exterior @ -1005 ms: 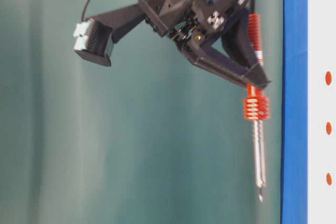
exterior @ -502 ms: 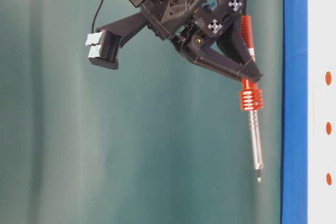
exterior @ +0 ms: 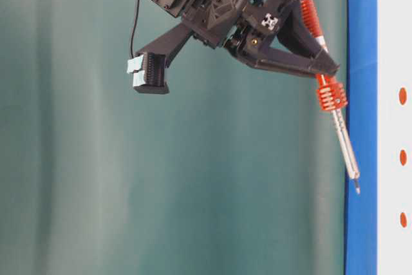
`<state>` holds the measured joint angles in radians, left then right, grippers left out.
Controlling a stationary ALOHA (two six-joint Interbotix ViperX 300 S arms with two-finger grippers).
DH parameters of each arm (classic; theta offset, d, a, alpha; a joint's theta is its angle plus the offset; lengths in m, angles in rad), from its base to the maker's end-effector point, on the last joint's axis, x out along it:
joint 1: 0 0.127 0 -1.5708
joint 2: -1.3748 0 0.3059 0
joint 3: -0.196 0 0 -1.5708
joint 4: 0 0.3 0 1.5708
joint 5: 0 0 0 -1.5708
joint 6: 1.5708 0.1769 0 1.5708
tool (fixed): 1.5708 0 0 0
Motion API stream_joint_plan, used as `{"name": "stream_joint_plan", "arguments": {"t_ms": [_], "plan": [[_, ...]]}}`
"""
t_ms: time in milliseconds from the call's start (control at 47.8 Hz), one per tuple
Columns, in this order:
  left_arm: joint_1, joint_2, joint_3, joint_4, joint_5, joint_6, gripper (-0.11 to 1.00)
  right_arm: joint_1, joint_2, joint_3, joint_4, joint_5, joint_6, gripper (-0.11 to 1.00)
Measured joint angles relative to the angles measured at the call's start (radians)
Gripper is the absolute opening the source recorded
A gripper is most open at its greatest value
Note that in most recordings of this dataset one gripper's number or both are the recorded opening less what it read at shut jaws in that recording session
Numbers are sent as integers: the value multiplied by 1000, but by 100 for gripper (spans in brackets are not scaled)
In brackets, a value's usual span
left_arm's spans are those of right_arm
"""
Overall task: Touch the tip of the soldering iron to the mark.
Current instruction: 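Carry the iron over the strip, tip pointing down toward the dots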
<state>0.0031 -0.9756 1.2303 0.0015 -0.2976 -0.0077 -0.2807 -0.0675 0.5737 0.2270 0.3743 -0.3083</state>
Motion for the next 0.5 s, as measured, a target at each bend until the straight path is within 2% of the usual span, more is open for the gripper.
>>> {"name": "stream_joint_plan", "arguments": {"t_ms": [502], "plan": [[0, 0, 0, 0, 0, 0, 0, 0, 0, 0, -3, 23, -6, 6]]}}
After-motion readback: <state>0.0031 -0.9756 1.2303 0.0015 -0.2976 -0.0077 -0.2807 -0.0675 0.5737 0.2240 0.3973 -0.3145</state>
